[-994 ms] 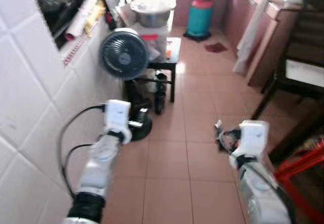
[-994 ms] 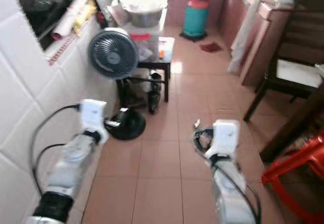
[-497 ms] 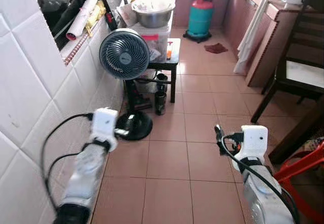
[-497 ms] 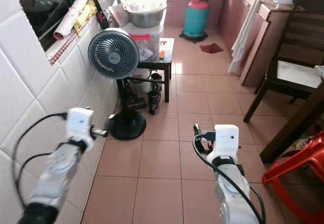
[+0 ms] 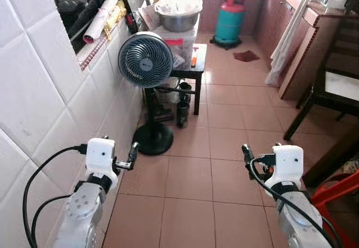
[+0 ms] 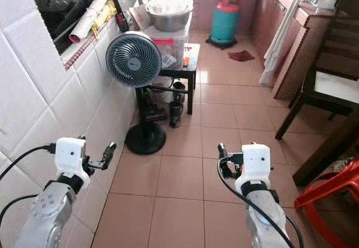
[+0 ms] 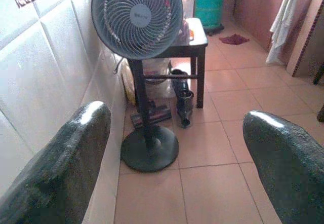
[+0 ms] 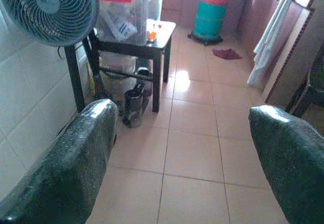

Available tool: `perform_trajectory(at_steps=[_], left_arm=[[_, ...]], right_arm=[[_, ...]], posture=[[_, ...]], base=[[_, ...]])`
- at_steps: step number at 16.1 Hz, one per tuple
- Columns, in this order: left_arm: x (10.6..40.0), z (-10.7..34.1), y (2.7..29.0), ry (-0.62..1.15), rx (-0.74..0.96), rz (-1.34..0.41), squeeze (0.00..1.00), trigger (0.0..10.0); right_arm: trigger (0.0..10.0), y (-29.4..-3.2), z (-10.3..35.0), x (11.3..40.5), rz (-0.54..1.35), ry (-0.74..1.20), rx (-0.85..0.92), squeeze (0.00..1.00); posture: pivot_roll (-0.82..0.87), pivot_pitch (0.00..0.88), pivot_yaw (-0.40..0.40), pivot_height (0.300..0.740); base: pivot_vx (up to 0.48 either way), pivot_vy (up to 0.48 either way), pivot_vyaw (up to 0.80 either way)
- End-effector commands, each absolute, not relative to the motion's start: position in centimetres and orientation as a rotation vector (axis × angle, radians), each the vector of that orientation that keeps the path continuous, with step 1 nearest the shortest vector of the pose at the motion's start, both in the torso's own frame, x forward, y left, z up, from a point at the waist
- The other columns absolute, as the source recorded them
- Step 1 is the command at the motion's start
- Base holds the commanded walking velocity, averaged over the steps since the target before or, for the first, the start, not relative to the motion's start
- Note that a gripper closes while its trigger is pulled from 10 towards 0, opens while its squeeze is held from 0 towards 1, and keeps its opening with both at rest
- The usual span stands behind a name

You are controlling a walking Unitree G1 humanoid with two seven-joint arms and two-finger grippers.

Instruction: Setting the table

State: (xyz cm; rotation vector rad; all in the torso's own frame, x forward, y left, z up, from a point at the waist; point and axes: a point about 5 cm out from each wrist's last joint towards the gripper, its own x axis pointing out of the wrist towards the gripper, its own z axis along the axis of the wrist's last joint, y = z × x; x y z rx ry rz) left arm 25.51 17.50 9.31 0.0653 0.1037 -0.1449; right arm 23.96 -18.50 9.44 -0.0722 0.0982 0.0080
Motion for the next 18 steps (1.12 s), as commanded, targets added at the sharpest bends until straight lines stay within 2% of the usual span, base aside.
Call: perform_trajectory(at_steps=[1, 7, 12, 18], left_arm=[[26.3, 9.9, 17.4, 0.089, 0.063, -0.124, 0.00, 10.0], [27.1, 10.3, 16.9, 0.086, 0.056, -0.133, 0.00, 10.0], [27.1, 9.7, 15.8, 0.142, -0.014, -0.176, 0.00, 10.0], [27.4, 10.2, 15.8, 0.102, -0.072, -0.187, 0.00, 10.0]], right_arm=[[10.0, -18.4, 9.7, 23.7, 0.003, 0.088, -0.061, 0.00], [10.0, -18.6, 9.9, 23.3, -0.032, 0.092, -0.018, 0.00], [10.0, -18.1, 9.9, 23.4, -0.025, 0.111, 0.003, 0.00], [10.0, -18.1, 9.9, 23.2, -0.023, 0.121, -0.002, 0.00]], posture=[[0.03, 0.000, 0.021, 0.740], [0.02, 0.000, 0.028, 0.740], [0.00, 0.000, 0.028, 0.740], [0.00, 0.000, 0.026, 0.740]], base=[[0.000, 0.000, 0.00], [0.000, 0.000, 0.00], [0.000, 0.000, -0.80], [0.000, 0.000, -0.78]])
